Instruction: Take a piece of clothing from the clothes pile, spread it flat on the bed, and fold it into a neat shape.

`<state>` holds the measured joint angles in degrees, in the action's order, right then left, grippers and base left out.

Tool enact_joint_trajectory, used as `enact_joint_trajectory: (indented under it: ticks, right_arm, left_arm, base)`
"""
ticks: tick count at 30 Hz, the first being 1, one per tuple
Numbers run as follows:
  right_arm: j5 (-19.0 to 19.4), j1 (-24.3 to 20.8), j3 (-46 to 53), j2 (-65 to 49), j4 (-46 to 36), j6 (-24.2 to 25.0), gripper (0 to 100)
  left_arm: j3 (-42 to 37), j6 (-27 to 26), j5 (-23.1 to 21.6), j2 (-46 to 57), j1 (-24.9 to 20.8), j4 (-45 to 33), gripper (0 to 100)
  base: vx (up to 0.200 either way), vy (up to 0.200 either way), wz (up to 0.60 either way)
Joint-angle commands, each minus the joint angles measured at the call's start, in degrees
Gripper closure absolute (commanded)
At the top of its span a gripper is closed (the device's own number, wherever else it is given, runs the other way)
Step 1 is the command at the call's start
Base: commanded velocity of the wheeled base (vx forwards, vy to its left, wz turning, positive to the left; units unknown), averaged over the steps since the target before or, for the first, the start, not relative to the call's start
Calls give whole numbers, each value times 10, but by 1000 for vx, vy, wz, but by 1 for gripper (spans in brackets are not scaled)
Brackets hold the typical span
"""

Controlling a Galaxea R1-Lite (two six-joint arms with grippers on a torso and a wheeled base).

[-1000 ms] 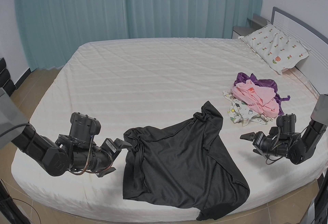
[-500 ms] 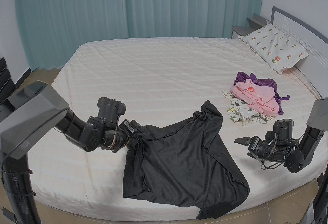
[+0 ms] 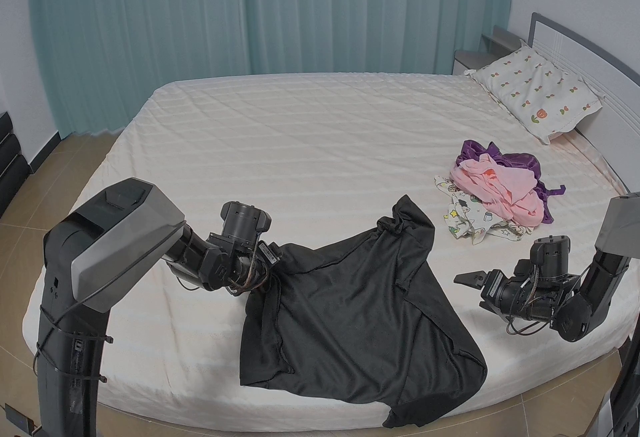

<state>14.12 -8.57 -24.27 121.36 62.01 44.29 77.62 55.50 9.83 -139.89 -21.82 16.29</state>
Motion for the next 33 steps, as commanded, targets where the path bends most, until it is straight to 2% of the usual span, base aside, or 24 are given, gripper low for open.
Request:
enact_joint_trajectory:
  ticks: [1, 3, 4, 10, 17, 24, 33]
  right_arm:
    - [0, 0, 0, 2, 0, 0, 0]
    - [0, 0, 0, 2, 0, 0, 0]
    - [0, 0, 0, 2, 0, 0, 0]
    - [0, 0, -1, 2, 0, 0, 0]
    - [0, 0, -1, 5, 0, 0, 0]
    - [0, 0, -2, 8, 0, 0, 0]
    - [-1, 0, -2, 23, 27, 1, 0]
  left_arm:
    - [29, -6, 3, -33, 2, -16, 0]
    - [41, -6, 11, -36, 7, -21, 0]
    - [44, -6, 15, -36, 10, -21, 100]
    - [46, -6, 34, -30, 35, -19, 100]
    - [86, -8, 33, -21, 94, -22, 100]
    - [100, -14, 29, -24, 116, -34, 100]
    - [196, -15, 27, -37, 158, -35, 100]
  base:
    - [0, 0, 0]
    - [0, 0, 0]
    - [0, 0, 0]
    - [0, 0, 0]
    - [0, 0, 0]
    - [0, 0, 0]
    - [0, 0, 0]
